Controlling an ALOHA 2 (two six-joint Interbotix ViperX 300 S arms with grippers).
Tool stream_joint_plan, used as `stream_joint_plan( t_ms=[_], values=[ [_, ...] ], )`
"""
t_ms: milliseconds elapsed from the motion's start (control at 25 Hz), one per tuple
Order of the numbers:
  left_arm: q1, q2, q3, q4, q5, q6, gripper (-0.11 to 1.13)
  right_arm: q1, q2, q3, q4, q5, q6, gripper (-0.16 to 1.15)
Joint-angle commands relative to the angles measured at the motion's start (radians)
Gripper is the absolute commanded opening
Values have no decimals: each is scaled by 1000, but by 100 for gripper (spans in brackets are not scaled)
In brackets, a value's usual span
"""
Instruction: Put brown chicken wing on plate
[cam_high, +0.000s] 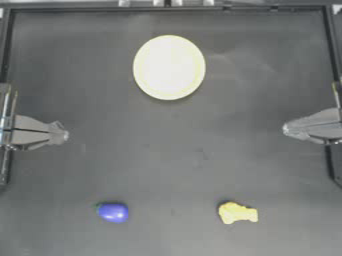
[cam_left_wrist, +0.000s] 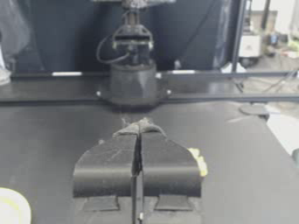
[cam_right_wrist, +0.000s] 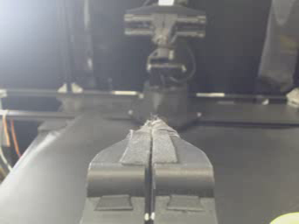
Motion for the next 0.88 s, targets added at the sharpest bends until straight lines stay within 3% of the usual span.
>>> stream_joint_plan(
  t_ms=[40, 360, 440, 640, 680, 720, 800, 880],
  values=[
    [-2, -46, 2, 0, -17, 5, -2, 0, 6, -12, 0, -6, -3, 0],
    [-2, -72, 2, 2, 3, 8, 17, 2, 14, -20, -17, 20, -9, 18],
    [-2, -66, 2, 3, 3, 9, 33, 2, 9, -18, -31, 20, -14, 36],
    [-2, -49, 2, 3, 3, 8, 99, 0, 6, -21, -64, 21, -8, 108],
    [-2, -46, 2, 3, 3, 8, 106, 0, 6, -20, -66, 21, -8, 111],
    [-2, -43, 2, 3, 5, 9, 109, 0, 5, -21, -63, 23, -8, 104],
    [-2, -41, 2, 3, 11, 9, 102, 0, 5, -21, -60, 29, -8, 96],
    [-2, -41, 2, 5, 21, 8, 98, 2, 3, -26, -57, 48, -6, 99]
  ],
)
